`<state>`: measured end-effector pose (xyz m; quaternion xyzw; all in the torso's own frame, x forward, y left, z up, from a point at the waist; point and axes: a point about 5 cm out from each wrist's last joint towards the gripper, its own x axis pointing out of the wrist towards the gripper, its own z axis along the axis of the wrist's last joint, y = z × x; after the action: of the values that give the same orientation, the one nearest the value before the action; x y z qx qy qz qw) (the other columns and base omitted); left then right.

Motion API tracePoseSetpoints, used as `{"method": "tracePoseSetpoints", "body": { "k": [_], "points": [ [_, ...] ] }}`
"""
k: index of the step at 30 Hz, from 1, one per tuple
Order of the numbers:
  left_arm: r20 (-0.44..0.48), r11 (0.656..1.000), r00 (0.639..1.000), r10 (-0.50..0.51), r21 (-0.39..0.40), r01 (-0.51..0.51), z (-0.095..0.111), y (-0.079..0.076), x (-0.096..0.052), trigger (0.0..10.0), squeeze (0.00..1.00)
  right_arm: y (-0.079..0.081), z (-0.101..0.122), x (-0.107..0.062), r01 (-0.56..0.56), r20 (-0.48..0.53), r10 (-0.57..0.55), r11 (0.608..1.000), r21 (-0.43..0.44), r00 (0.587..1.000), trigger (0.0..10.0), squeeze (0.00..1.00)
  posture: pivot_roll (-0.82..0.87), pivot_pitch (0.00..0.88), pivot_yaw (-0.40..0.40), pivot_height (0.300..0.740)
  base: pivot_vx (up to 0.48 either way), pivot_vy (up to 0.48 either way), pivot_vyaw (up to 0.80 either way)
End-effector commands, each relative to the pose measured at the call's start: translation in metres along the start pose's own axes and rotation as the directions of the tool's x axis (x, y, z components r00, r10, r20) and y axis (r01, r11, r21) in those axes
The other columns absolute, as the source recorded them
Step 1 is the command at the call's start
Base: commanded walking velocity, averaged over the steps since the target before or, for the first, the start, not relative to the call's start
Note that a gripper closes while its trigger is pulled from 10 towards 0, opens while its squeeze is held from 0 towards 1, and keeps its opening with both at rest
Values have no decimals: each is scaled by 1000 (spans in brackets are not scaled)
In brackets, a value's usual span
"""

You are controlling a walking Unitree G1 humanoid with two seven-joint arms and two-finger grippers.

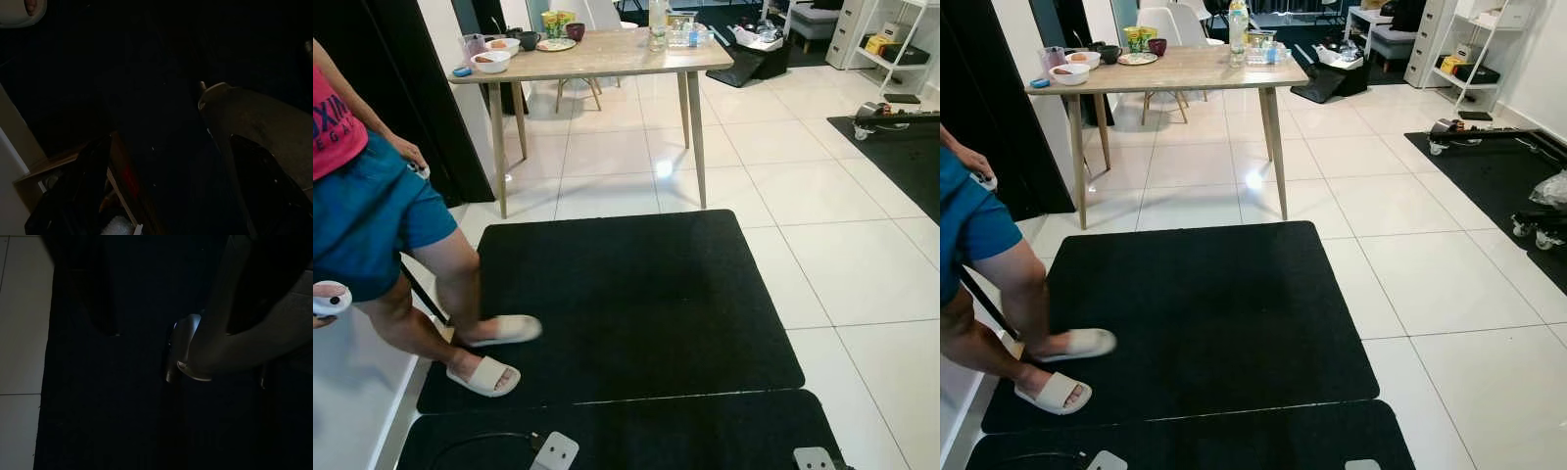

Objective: Restocking fridge

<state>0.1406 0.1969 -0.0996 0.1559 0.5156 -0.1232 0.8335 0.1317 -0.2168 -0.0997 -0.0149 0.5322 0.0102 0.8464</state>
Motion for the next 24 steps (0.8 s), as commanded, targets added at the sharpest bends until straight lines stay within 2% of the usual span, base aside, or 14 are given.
{"method": "tracePoseSetpoints", "body": {
  "k": [1,13,14,15,16,24],
  "points": [
    [-31,1000,999,22,-4,-22,-8,6,-2,10000,1000,0,-3,0,2,-10,-2,1000,23,1000,10000,1000,-13,0,9,740,0,0,0],
    [-22,1000,1000,12,-11,-12,0,2,0,10000,1000,-14,6,-2,41,24,-43,997,67,999,10000,1000,-27,0,12,740,0,0,0],
    [-20,1000,1000,5,1,-5,1,2,1,10000,1000,-17,10,-2,45,36,-48,996,77,998,10000,498,-13,0,16,740,0,0,0],
    [-20,1000,1000,5,1,-5,1,2,1,10000,1000,-17,10,-2,45,36,-48,996,77,998,10000,498,-13,0,16,740,0,0,0],
    [-27,1000,1000,8,8,-8,1,4,0,10000,0,-20,10,-3,74,32,-77,993,90,996,10000,0,-3,0,16,740,0,0,0],
    [-37,1000,999,22,-2,-22,-3,8,-1,10000,0,-17,-4,-3,87,-13,-86,993,77,996,10000,0,19,0,13,740,0,0,0]
  ]
}}
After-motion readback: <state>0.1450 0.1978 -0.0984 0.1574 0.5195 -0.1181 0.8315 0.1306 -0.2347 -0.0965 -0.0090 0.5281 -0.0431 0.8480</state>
